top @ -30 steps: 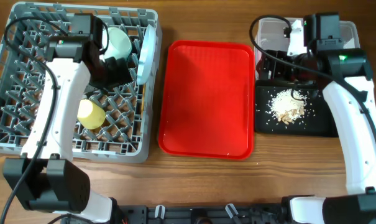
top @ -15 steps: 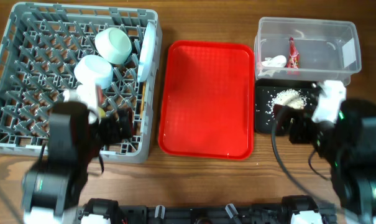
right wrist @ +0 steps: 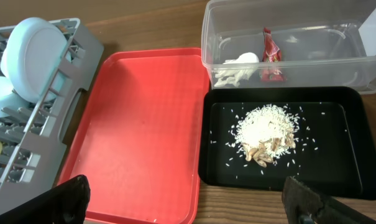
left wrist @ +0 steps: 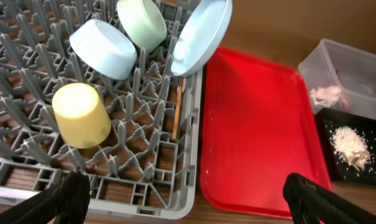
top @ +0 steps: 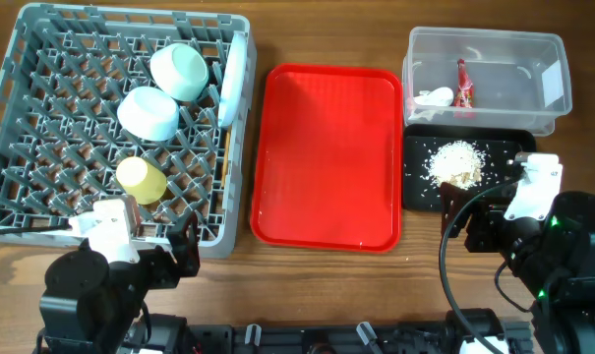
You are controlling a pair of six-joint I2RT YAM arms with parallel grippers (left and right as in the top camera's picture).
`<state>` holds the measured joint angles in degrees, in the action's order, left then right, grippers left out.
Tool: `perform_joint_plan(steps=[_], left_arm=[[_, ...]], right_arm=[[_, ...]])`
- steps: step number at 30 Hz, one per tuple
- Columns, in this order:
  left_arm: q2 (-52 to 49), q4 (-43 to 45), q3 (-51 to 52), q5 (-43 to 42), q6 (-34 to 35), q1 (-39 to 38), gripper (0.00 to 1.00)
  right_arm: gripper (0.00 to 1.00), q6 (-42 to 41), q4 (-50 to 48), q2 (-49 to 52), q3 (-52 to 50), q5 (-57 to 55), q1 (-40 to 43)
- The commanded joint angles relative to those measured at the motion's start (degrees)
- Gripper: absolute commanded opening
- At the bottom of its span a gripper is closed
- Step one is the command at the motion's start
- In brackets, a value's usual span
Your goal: Sort waste into correct bins and load items into the dishwasher rack
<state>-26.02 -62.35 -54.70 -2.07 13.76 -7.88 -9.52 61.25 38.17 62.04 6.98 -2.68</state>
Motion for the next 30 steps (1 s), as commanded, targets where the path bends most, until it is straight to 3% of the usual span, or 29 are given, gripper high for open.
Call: perform_joint_plan(steps=[1, 7, 18, 30], left_arm=[[0.2, -1.2, 0.5, -0.9, -1.2, -0.3, 1.00], [0.2, -2.1, 0.5, -0.9, -1.2, -0.3, 1.00], [0.2, -2.1, 0.5, -0.9, -1.2, -0.3, 1.00], [0.2, -2.1, 0.5, -0.9, -1.2, -0.3, 1.00]], right_arm=[[1.00, 0.4, -0.1, -0.5, -0.6, -1.3, 0.1], [1.00, 0.8, -1.9, -5.1, -2.4, -2.8, 0.1], [1.00, 2.0, -36.9, -37.0, -37.2, -2.8, 0.0], [1.00, 2.1, -69.9, -38.0, -57.6, -7.7, -0.7]])
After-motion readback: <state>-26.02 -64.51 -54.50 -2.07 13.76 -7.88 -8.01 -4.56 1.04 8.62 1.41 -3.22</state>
